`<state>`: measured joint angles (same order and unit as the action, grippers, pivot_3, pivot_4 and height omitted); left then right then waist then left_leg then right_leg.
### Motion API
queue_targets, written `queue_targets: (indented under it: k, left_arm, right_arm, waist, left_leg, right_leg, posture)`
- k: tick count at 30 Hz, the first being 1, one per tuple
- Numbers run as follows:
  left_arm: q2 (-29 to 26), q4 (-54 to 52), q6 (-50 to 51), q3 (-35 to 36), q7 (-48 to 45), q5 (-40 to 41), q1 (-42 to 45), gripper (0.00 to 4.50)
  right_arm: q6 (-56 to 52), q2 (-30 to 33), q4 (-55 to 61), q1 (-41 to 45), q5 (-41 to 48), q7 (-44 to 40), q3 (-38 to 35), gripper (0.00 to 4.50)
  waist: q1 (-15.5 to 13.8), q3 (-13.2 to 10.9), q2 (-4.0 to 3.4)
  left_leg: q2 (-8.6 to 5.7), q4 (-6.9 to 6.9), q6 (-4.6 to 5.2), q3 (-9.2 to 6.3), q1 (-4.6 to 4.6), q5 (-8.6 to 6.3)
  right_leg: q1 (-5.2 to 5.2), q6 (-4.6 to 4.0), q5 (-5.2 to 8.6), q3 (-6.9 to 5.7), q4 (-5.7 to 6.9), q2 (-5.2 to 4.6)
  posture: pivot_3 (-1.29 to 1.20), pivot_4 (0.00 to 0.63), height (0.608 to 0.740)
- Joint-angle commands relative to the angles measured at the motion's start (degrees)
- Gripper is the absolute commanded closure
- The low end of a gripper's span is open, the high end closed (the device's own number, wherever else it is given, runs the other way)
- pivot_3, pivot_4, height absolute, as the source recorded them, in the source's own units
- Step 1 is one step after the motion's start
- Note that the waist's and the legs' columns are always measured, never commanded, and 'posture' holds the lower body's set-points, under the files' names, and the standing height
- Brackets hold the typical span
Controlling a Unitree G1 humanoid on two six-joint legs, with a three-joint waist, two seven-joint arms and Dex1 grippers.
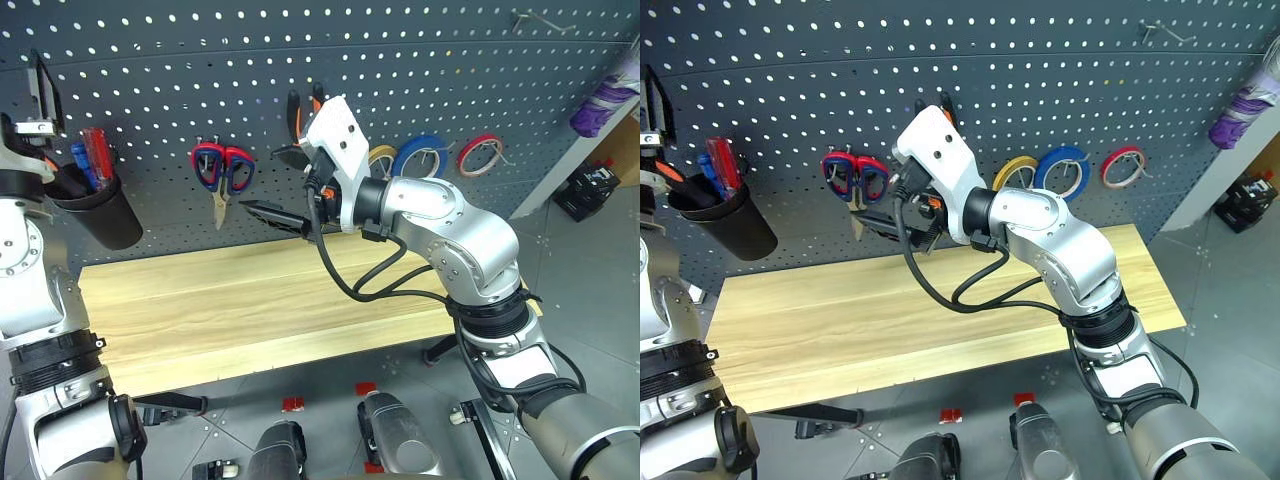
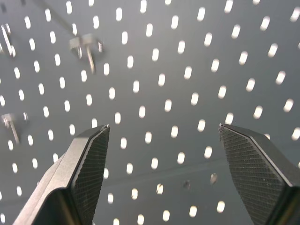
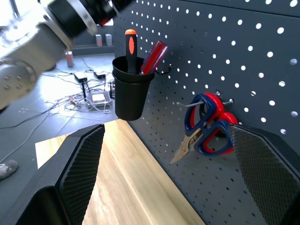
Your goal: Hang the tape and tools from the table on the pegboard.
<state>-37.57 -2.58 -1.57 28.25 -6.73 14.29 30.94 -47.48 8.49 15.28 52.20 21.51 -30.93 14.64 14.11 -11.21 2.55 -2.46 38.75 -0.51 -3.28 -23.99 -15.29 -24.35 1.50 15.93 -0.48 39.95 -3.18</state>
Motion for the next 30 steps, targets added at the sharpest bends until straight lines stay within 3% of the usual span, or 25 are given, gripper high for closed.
queue_targets:
  k: [1, 7, 11, 17, 21, 30]
  left_arm:
    - [-0.07, -11.23, 10.88, -1.93, 0.62, 3.53, -1.05, 0.57]
    - [3.2, -26.5, 30.75, -2.35, 3.62, 8.77, -11.57, 0.57]
    - [9.06, -31.5, 35.46, 1.08, 4.4, 13.08, -20.73, 0.57]
    - [12.98, -34.23, 33.93, -0.38, 1.74, 13.15, -31.3, 0.57]
    - [15.7, -31.9, 28.65, -3.34, 0.77, 8.66, -36.15, 0.57]
    - [20.93, -24.77, 21.28, -7.2, -0.74, 4.76, -39.82, 0.57]
  right_arm:
    - [3.31, 1.13, 2.79, -2.26, -0.7, 1.35, -3.14, 0.0]
    - [12.8, 3.87, 6.14, -12.98, -1.75, 1.08, -5.58, 0.0]
    - [24.22, 2.46, 2.57, -21.86, -7.31, 6.61, -7.48, 0.0]
    - [34.13, 2.48, -5.19, -30.68, -12.91, 10.05, -8.09, 0.0]
    - [38.12, 1.24, -13.69, -35.49, -15.37, 14.35, -10.09, 0.0]
    - [44.18, 2.51, -34.44, -34.28, -19.77, 24.54, -16.17, 0.0]
  waist:
    - [0.0, 0.2, -0.02]
    - [0.09, 1.44, -0.33]
    - [-0.03, 2.08, -0.47]
    - [-1.71, 2.93, -0.57]
    - [-3.22, 4.32, -0.87]
    - [-5.38, 5.93, -1.32]
  left_leg:
    - [-0.02, 0.01, 0.01, -0.01, 0.01, -0.01]
    - [-0.02, -0.03, 0.06, -0.01, 0.1, -0.06]
    - [-0.01, -0.03, 0.06, 0.0, 0.12, -0.06]
    - [-0.05, 0.0, 0.1, 0.11, 0.19, -0.14]
    - [-0.08, 0.0, 0.22, 0.31, 0.3, -0.25]
    - [-0.09, -0.07, 0.52, 0.65, 1.09, -0.54]
  right_leg:
    - [0.02, 0.0, 0.0, 0.01, 0.0, 0.0]
    - [0.14, 0.0, 0.01, 0.08, 0.02, 0.03]
    - [0.15, 0.0, 0.02, 0.1, 0.0, 0.07]
    - [0.23, -0.01, 0.03, 0.3, -0.11, 0.09]
    - [0.34, -0.02, 0.03, 0.57, -0.31, 0.12]
    - [1.21, 0.01, 0.05, 1.08, -0.89, 0.24]
  posture:
    - [-0.25, 0.13, 0.74]
    - [-0.21, 0.12, 0.74]
    - [-0.2, 0.111, 0.74]
    - [-0.18, 0.097, 0.74]
    - [-0.18, 0.082, 0.74]
    - [-0.17, 0.037, 0.74]
